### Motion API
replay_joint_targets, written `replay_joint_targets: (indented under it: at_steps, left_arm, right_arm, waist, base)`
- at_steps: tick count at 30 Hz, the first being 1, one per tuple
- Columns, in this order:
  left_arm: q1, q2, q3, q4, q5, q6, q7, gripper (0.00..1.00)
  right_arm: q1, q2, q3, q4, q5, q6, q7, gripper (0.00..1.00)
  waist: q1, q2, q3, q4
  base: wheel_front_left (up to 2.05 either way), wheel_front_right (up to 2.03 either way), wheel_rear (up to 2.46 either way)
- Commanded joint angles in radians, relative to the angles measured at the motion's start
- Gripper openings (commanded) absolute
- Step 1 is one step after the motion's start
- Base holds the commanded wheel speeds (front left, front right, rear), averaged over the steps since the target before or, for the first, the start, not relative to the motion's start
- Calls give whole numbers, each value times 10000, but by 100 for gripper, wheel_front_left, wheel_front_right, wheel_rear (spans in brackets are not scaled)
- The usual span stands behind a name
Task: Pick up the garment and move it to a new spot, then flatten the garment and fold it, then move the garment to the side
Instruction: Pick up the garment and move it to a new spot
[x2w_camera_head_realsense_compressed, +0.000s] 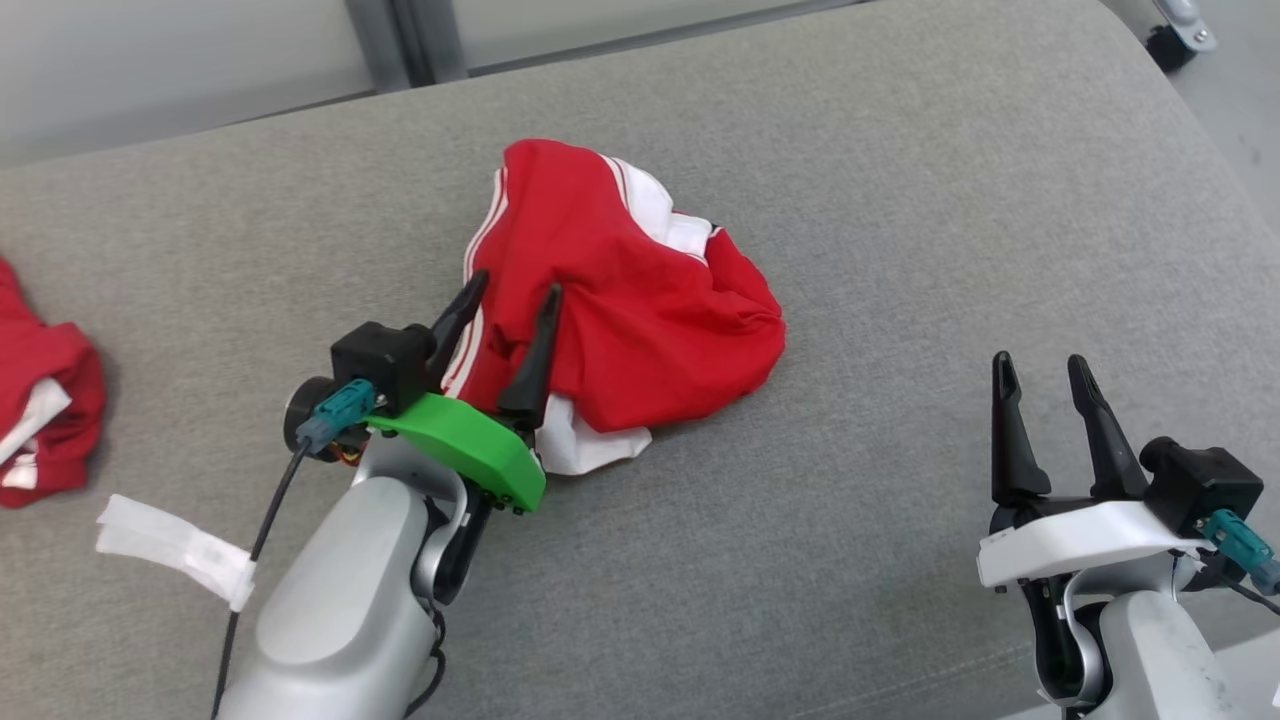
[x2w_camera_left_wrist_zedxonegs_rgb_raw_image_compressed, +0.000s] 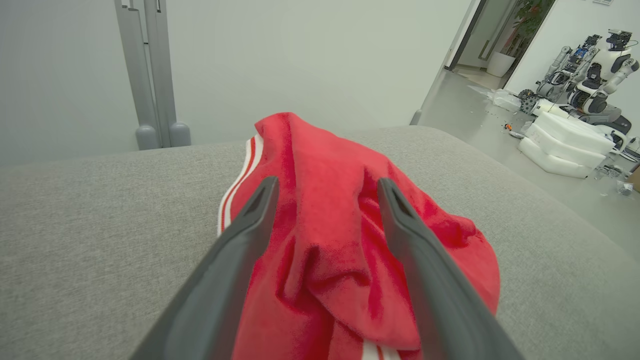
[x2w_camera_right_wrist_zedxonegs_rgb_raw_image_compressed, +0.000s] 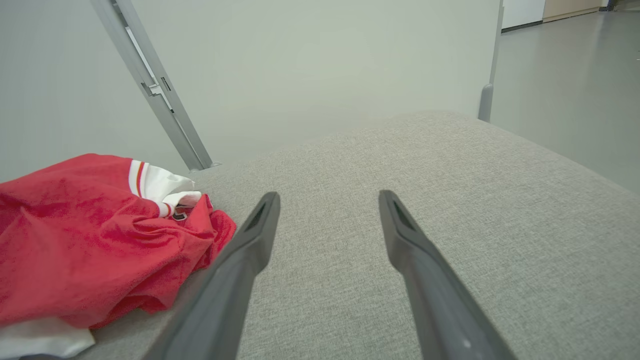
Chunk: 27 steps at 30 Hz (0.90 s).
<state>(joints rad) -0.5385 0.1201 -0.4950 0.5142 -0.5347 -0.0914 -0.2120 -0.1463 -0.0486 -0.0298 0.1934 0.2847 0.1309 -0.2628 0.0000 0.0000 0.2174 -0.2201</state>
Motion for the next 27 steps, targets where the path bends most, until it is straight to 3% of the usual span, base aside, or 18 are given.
replay_joint_targets:
  at_steps: [1,14,22,27]
  left_arm:
    - [-13,174,77,-87,189,56,-149,100]
    - [1319,1299,1477,-1610,723,716,-532,100]
    - [2866,1665,2606,-2727,1053,926,-525,100]
    - [3815,1599,3191,-3193,1205,852,-525,100]
  right_arm:
    - [133,-31,46,-10,-100,-1,-30,100]
    - [599,-29,423,-48,-357,-1,-30,100]
    - [779,-32,551,-30,-421,-1,-31,100]
    - [884,-31,649,3,-510,-3,-23,100]
  waist:
    - [0,0,-385,398]
    - [0,0,-1444,1643]
    - [0,0,-1807,2120]
    - [0,0,-2019,2332]
  base:
    - [0,0,0]
    - [0,0,0]
    - [0,0,0]
    - [0,0,0]
